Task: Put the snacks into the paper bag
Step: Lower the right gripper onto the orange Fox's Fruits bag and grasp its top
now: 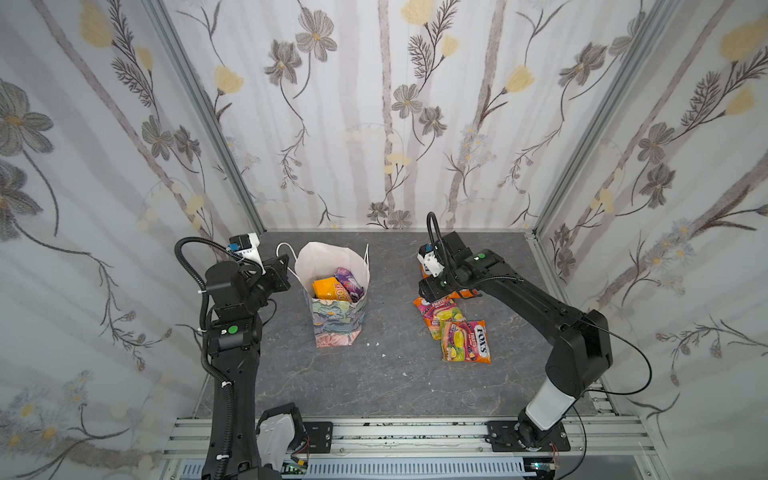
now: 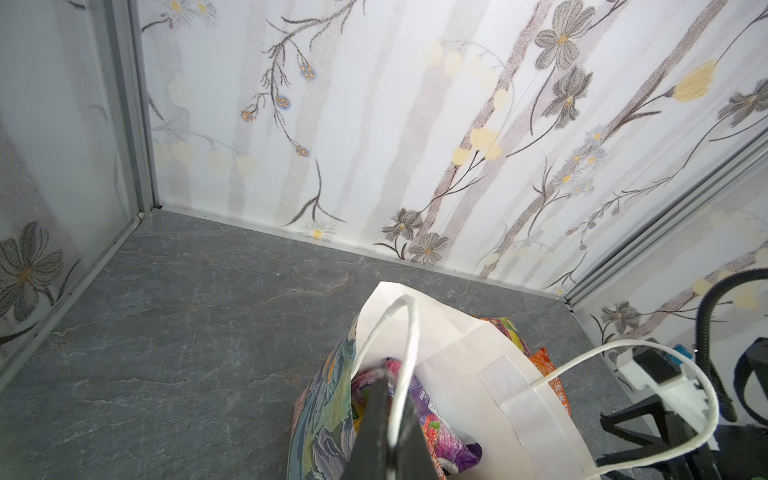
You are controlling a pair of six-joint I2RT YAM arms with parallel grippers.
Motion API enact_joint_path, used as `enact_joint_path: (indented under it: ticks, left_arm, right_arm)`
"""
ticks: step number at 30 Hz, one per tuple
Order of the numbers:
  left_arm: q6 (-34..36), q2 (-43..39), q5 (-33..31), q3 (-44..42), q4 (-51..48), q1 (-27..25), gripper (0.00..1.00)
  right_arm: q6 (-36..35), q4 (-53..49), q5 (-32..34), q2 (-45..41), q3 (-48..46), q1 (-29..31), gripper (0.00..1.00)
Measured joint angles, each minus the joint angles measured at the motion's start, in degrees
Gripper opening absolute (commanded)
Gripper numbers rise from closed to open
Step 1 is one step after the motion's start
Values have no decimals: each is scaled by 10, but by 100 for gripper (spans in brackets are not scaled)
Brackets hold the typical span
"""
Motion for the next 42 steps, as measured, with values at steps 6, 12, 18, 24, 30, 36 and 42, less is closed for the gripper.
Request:
enact_joint_path:
  ticks: [6,12,18,24,30,36,42]
  left_arm:
    - [0,1,1,0,0,0,4]
    - [0,1,2,0,0,0,4]
    - [0,2,5,0,1,0,4]
    - [0,2,5,0,1,0,4]
    - [0,3,5,0,1,0,4]
    - [0,3,5,0,1,0,4]
    - [0,3,5,0,1,0,4]
  right_arm:
    - [0,-28,34,35,-9,26,72]
    - [0,-34,67,58,-29,38,70]
    - [5,-35,110,63,-59,40,70]
    - [11,-25,119,79,-86,40,70]
    - [14,-14,135,81,-100,40,69]
    - [15,-12,142,81,-112,34,68]
    - [15,-5,142,81,-114,28,66]
